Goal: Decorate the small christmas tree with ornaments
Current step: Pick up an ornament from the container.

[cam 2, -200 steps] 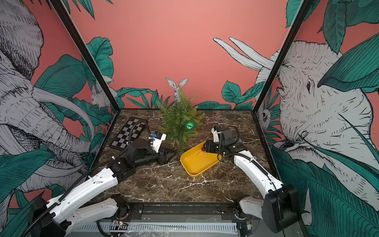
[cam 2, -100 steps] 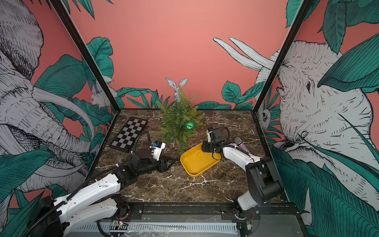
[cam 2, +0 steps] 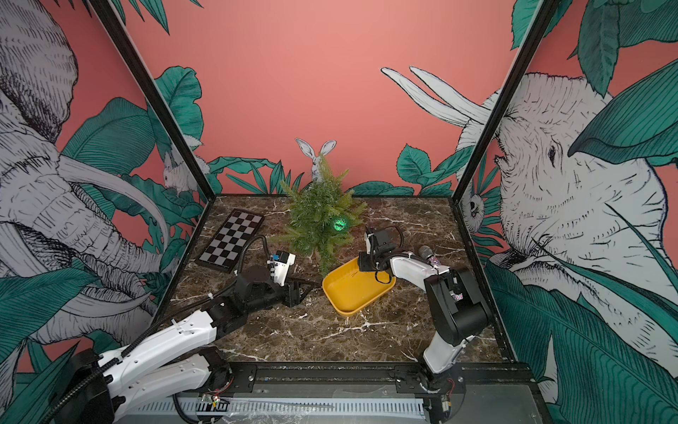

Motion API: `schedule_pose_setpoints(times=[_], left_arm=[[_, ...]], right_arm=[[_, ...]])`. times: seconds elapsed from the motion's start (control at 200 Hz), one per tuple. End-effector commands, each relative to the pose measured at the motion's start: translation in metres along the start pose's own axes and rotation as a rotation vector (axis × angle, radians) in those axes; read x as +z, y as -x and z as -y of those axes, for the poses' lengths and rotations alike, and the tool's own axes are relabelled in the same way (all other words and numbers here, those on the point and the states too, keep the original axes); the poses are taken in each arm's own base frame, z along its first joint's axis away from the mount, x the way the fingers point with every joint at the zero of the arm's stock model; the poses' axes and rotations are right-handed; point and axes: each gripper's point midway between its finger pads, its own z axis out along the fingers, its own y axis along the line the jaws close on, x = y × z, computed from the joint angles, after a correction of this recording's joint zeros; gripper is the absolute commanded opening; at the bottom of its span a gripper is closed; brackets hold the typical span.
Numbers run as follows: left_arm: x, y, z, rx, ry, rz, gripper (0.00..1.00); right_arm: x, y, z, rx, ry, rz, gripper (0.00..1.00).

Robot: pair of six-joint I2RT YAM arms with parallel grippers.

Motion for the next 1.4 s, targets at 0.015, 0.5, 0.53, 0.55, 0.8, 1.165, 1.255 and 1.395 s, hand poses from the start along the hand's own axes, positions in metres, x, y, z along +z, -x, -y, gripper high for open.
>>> schedule_pose_setpoints(times=[0.015,0.5,0.53,0.55,0.8,1.165,1.255,1.395], left_arm=[[0.001,0.001,-0.001,-0.021,0.001,0.02,0.52],[0.0,0.001,-0.001,-0.031,0.0,0.026,0.52],[0.0,0.002,-0.001,-0.032,0.0,0.027,0.52],[0.0,0.002,-0.001,-0.032,0.0,0.027,0.52],[0.001,0.003,0.0,-0.03,-0.001,0.026,0.52],[-0.003,0.015,0.013,-0.014,-0.038,0.048,0.51],[-0.006,0.022,0.019,-0.004,-0.056,0.066,0.51],[-0.009,0.033,0.033,0.014,-0.102,0.086,0.51]], right_arm=[[0.003,0.008,-0.004,-0.025,-0.002,0.027,0.43],[0.017,-0.004,-0.002,-0.056,-0.042,-0.003,0.43],[0.018,-0.004,-0.002,-0.056,-0.043,-0.004,0.42],[0.018,-0.004,-0.002,-0.056,-0.043,-0.005,0.41],[0.02,-0.009,-0.003,-0.057,-0.034,-0.018,0.29],[-0.053,0.01,-0.026,-0.03,0.063,0.122,0.28],[-0.078,0.01,-0.033,-0.005,0.109,0.169,0.28],[-0.116,0.009,-0.044,0.005,0.167,0.222,0.28]])
